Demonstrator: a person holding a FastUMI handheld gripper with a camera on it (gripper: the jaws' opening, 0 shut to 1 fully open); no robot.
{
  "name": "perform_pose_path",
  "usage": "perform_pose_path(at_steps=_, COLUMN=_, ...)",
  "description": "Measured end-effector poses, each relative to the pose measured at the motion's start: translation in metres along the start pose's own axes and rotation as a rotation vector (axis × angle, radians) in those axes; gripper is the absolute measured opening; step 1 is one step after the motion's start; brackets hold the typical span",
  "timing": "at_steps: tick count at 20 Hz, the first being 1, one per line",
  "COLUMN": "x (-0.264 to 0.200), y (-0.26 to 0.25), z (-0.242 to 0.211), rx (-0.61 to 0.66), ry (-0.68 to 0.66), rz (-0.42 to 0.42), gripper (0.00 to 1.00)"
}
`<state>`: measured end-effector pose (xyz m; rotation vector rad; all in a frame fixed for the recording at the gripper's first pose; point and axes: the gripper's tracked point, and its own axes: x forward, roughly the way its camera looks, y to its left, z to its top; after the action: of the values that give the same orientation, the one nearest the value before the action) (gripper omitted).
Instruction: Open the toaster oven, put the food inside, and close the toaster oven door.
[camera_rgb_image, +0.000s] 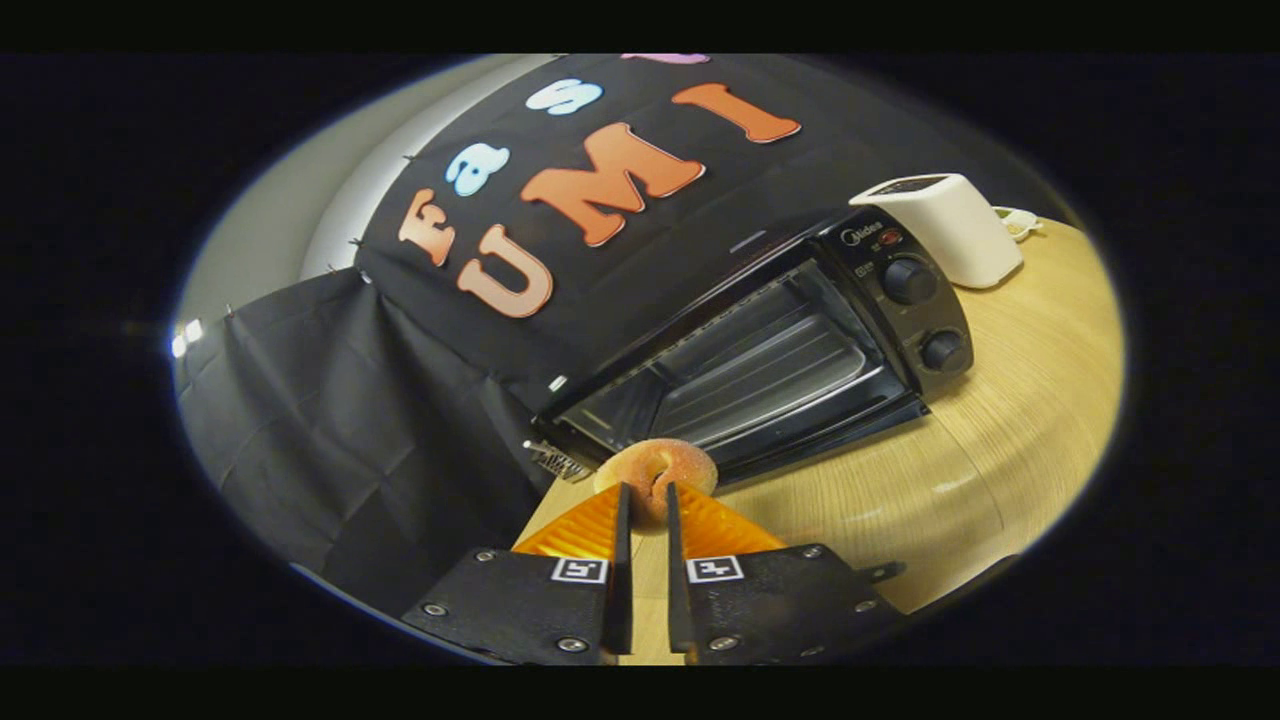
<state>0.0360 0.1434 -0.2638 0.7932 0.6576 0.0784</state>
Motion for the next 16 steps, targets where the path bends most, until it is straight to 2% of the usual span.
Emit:
perform_pose_path(at_steps=7, x=0.055, y=-0.027, z=0.027, rx=0.004, ry=-0.019, rz=-0.105, gripper=0.14)
perform_pose_path(at_steps=10, x=0.070, y=-0.043, z=0.037, rx=-0.029, ry=-0.043, rz=-0.161, gripper=0.14)
perform_pose_path(at_steps=13, x=0.082, y=-0.042, z=0.042, rx=-0.063, ry=-0.059, rz=-0.160, gripper=0.14)
perform_pose_path(at_steps=16, x=0.088, y=-0.052, z=0.040, rx=-0.120, ry=-0.073, rz=-0.203, gripper=0.14)
